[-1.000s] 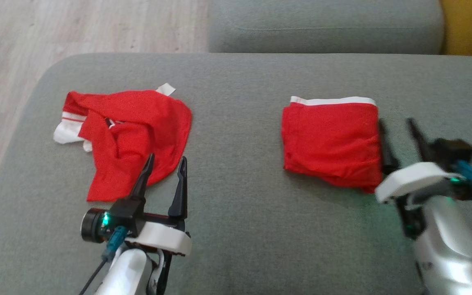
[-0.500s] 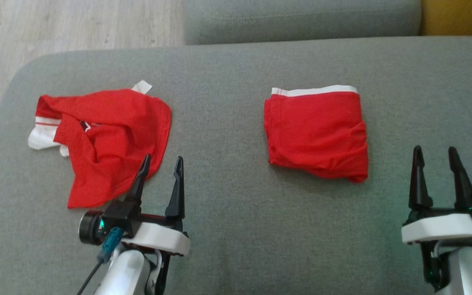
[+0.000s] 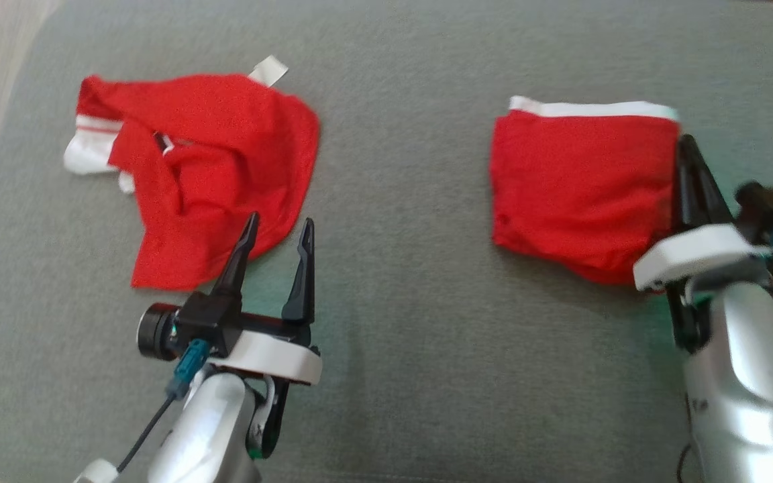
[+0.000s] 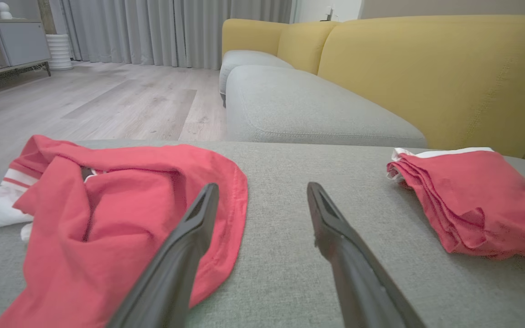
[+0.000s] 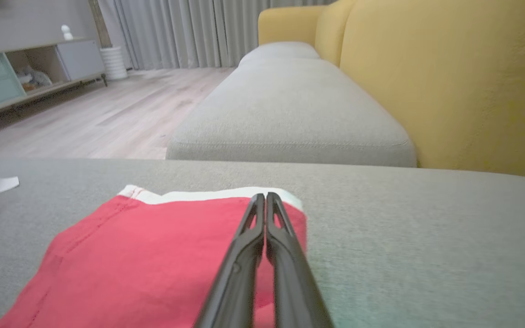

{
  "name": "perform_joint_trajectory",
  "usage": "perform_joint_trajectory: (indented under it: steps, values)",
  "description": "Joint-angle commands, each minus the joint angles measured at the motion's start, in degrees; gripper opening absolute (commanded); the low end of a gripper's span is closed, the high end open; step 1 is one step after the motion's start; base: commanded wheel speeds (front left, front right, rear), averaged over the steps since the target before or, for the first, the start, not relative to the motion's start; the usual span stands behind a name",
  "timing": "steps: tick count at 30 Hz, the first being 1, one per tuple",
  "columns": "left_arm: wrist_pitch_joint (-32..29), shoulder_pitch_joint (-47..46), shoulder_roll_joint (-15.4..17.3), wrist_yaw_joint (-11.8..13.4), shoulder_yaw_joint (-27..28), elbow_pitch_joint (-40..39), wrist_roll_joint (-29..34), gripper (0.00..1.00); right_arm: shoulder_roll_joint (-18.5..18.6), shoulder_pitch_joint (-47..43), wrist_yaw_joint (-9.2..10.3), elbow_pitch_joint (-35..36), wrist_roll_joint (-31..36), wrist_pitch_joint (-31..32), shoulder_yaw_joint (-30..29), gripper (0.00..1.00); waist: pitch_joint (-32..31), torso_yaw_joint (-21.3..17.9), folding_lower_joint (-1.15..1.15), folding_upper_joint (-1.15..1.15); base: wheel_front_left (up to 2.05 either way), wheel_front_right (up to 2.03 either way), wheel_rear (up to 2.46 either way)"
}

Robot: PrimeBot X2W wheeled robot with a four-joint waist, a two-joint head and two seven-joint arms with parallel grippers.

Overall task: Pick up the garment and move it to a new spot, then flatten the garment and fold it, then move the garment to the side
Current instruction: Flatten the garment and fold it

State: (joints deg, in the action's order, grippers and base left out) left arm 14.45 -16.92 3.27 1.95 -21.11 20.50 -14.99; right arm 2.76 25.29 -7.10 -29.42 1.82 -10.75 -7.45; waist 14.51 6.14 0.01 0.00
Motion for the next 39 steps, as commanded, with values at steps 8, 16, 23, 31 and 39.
perform_joint_trajectory:
  steps: [8,16,23,31,39]
  values:
    - [0.5,-3.1,0.0,0.0,1.7,-0.7,0.8,1.0,0.1,10.4,-0.39,-17.7,7.9,-0.9,-3.3,0.0,2.5,2.9,-0.01,0.0,0.0,0.0,0.0]
    - [0.5,-2.3,-0.1,-0.3,2.4,0.3,0.8,1.0,0.1,15.7,-0.39,-23.3,6.6,-4.0,-0.7,0.0,0.6,3.0,-0.01,0.0,0.0,0.0,0.0]
    - [0.5,-1.8,-0.2,-0.3,2.5,0.0,0.9,1.0,0.1,13.2,-0.39,-18.9,-2.5,-4.2,13.6,0.0,-0.2,3.6,-0.01,0.0,0.0,0.0,0.0]
    - [0.5,-1.9,-0.3,-0.3,2.5,0.1,0.8,1.0,0.1,11.9,-0.39,-28.6,-2.4,-4.2,18.0,0.0,-0.8,3.6,-0.01,0.0,0.0,0.0,0.0]
    - [0.5,-0.9,-0.3,-0.3,3.6,0.1,0.9,1.0,0.1,9.6,-0.39,-16.6,-4.7,-4.2,13.7,0.0,-4.1,0.7,-0.01,0.0,0.0,0.0,0.0]
